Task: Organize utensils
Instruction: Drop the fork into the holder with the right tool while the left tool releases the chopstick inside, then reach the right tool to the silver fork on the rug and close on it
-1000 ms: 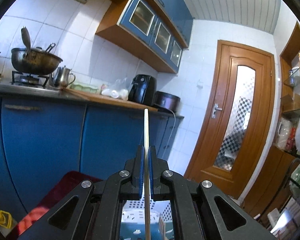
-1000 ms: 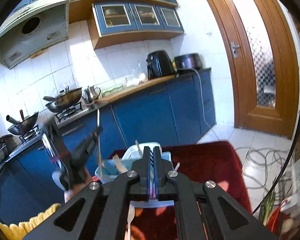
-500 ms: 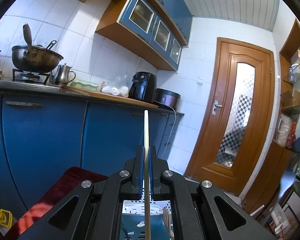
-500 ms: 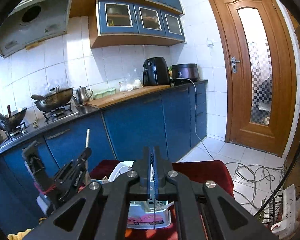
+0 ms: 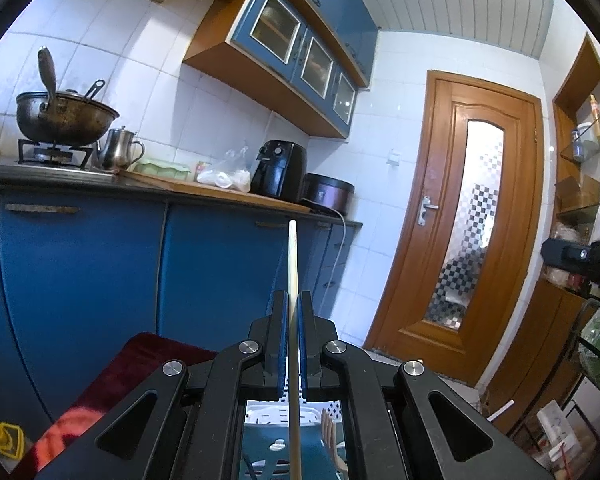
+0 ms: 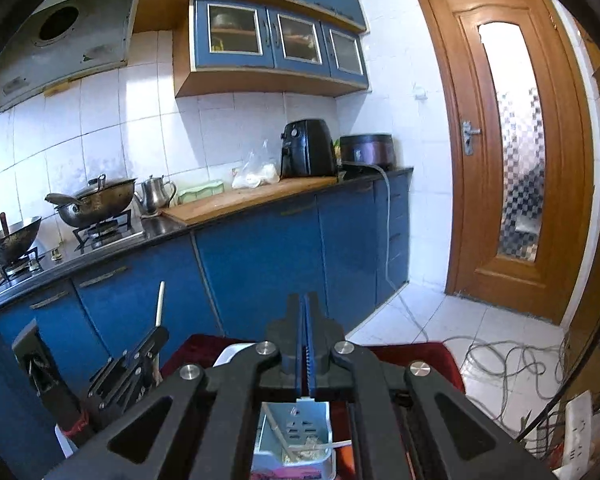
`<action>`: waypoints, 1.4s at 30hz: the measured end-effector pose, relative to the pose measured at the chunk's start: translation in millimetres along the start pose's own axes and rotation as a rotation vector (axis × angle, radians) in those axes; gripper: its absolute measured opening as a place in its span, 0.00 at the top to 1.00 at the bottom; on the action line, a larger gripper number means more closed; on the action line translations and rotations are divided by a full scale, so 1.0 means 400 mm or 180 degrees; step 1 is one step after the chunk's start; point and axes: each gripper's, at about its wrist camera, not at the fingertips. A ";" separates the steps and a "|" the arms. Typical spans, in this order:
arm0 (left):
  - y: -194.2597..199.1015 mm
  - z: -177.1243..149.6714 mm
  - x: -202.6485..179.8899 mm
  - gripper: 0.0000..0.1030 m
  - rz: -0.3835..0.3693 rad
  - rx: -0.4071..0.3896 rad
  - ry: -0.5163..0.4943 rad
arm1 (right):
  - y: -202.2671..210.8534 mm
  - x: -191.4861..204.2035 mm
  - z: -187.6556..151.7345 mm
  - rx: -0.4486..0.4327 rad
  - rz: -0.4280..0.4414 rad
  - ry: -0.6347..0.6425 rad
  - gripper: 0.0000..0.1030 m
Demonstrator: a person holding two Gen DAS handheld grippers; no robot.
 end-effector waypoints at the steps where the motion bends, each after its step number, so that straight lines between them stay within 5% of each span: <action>1: -0.002 0.001 -0.001 0.96 -0.0007 0.0013 -0.0011 | -0.001 -0.005 -0.009 0.0036 0.0005 -0.0018 0.97; 7: 0.000 0.000 -0.006 0.90 -0.0109 0.0143 -0.0008 | 0.002 -0.042 -0.068 0.0294 0.0043 -0.0183 0.97; 13: 0.020 0.006 -0.033 0.58 -0.0238 0.0239 -0.0063 | 0.023 -0.092 -0.127 0.0478 0.0050 -0.0445 0.93; 42: 0.171 0.056 0.020 0.58 -0.0213 0.0422 -0.0092 | 0.096 -0.185 -0.357 0.1115 -0.0019 -0.1173 0.79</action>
Point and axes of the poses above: each gripper's, at about its wrist camera, not at the fingertips, and y roughly against the way its jaws point, x to its left, z to its top, and after that the axes turned 10 degrees about -x, right-handed
